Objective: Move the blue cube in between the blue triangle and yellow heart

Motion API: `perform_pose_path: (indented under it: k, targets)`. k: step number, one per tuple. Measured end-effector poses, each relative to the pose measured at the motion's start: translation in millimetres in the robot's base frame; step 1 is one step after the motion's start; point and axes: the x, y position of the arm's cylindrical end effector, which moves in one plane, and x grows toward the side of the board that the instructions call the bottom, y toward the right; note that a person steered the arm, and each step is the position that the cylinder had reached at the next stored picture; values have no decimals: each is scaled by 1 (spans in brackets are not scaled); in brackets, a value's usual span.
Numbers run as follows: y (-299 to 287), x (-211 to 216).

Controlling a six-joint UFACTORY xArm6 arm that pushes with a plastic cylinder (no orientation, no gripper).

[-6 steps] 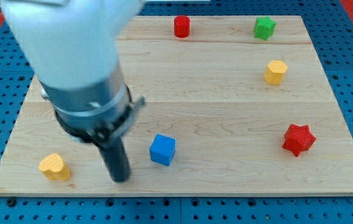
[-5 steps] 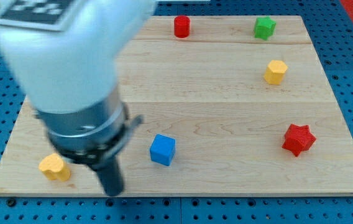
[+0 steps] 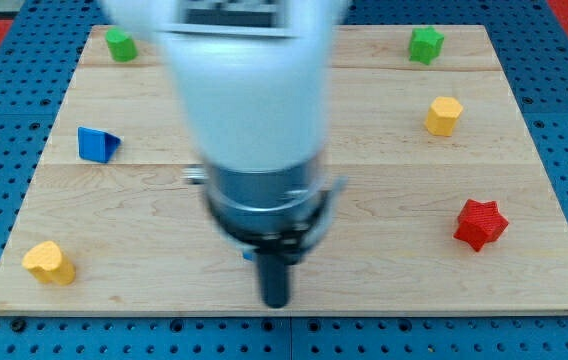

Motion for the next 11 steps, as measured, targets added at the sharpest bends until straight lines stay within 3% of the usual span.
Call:
perform_pose_path:
  k: [1,3,4,7,8,10,11]
  targets:
    - [26,-7]
    - [-16,-78]
    - [-16,-86]
    - [-22,-89]
    - [-50,-89]
    - [-5,-54]
    - [-76,-55]
